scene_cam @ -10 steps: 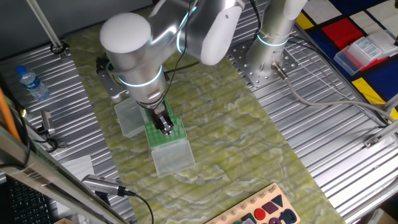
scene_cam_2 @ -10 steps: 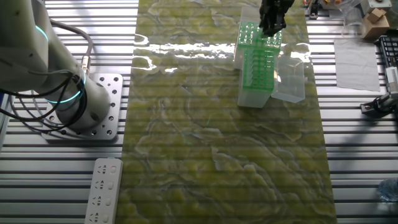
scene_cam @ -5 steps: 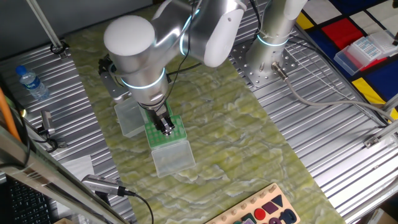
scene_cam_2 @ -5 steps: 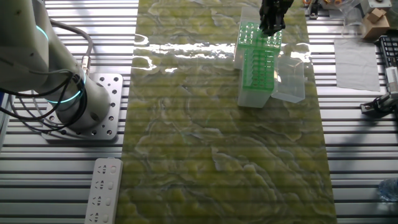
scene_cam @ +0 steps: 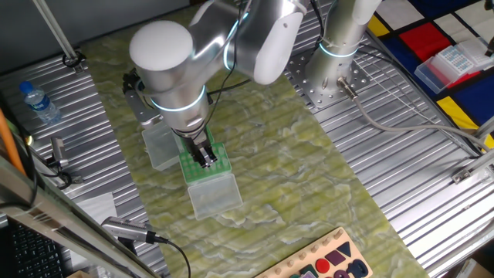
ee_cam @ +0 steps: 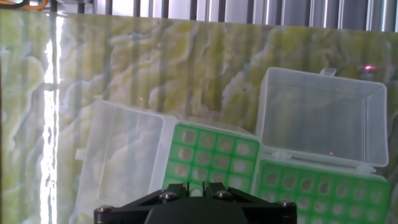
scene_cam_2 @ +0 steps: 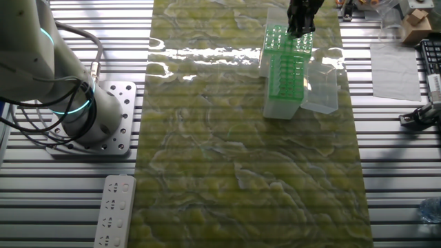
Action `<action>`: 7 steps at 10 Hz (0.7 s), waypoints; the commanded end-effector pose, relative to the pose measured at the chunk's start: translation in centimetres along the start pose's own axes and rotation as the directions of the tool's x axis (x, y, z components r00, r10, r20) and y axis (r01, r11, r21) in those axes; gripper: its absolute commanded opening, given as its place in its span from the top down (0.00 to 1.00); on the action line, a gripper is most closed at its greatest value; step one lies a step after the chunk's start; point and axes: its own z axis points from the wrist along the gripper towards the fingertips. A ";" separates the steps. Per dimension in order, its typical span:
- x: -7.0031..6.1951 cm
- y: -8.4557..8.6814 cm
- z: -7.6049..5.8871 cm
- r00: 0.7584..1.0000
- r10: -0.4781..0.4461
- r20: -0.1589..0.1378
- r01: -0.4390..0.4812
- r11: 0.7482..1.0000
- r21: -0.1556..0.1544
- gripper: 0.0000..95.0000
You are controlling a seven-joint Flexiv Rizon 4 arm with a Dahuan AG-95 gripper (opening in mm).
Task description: Transfer all large pipette tips from one holder to another
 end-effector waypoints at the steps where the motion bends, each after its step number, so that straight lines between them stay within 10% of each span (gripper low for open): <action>1: 0.1 0.1 -0.8 1.000 -0.006 -0.002 0.006 1.000 0.000 1.00; 7: -0.7 1.0 -6.5 0.998 -0.059 -0.023 0.059 0.998 0.005 1.00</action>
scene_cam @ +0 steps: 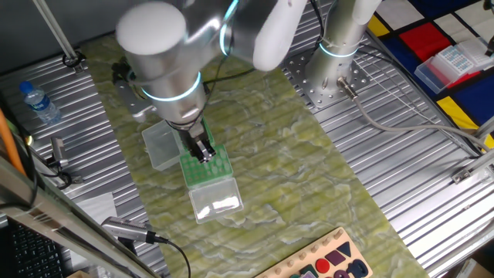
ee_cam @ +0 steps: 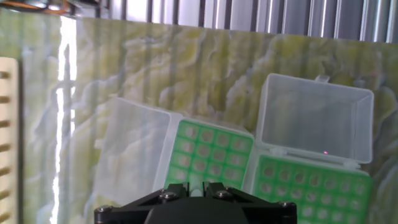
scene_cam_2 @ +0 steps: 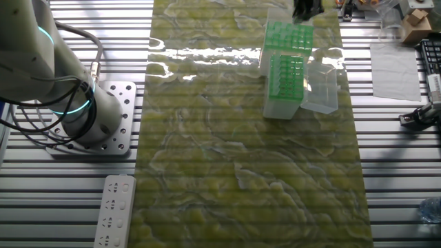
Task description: Transfer all large pipette tips from one holder to another
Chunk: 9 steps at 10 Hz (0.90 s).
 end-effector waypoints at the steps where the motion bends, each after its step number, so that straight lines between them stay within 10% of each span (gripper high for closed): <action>1: -0.1 -0.5 -1.1 0.999 -0.038 0.002 0.038 0.999 -0.002 1.00; 9: -0.7 -2.3 -8.0 0.992 -0.124 -0.014 0.124 0.992 -0.012 1.00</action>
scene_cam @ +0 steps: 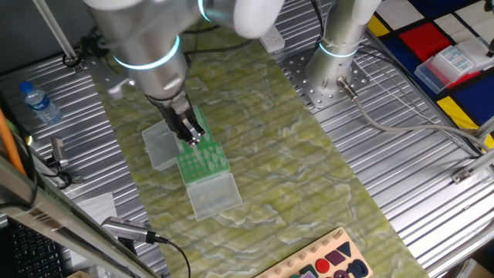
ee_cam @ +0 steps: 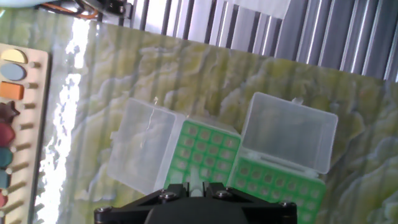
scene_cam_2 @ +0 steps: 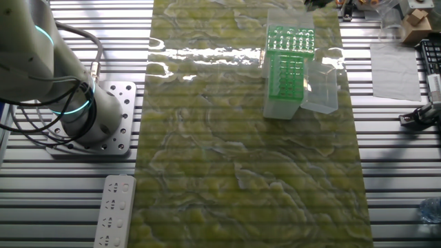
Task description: Transfer all large pipette tips from one holder to another
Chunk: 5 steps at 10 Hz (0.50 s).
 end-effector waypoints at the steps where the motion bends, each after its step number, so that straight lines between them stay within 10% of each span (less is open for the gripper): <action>1: 0.0 -0.7 -1.8 0.999 -0.034 -0.015 0.034 0.999 -0.006 1.00; 5: 0.4 -2.1 -3.7 0.992 -0.117 -0.048 0.118 0.993 0.001 1.00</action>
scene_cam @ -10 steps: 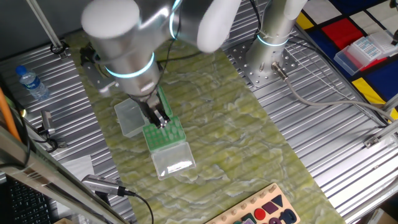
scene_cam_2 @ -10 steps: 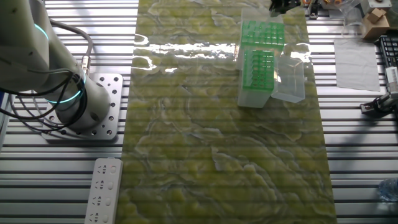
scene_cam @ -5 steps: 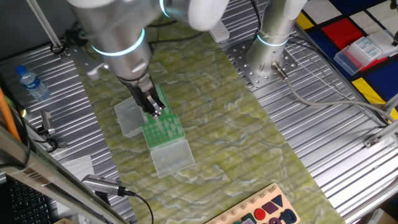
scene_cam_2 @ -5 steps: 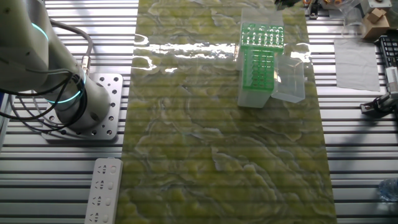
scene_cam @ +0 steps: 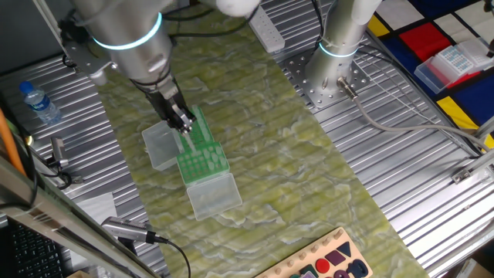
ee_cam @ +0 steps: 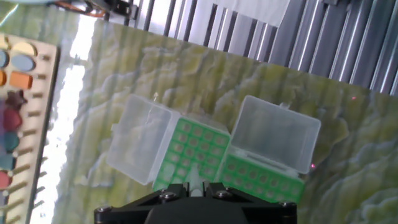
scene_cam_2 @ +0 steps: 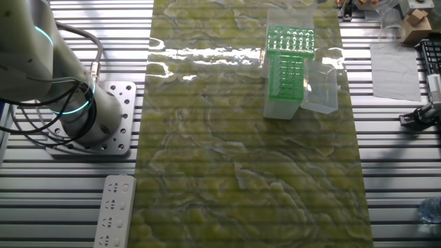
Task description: Transfer all large pipette tips from one holder to another
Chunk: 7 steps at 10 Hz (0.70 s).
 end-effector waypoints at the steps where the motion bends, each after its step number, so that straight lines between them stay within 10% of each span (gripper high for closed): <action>1: 0.7 -1.0 -0.4 0.997 -0.081 -0.021 0.081 0.997 0.018 1.00; 7: 2.7 -5.8 -0.3 0.951 -0.302 -0.067 0.306 0.950 0.058 1.00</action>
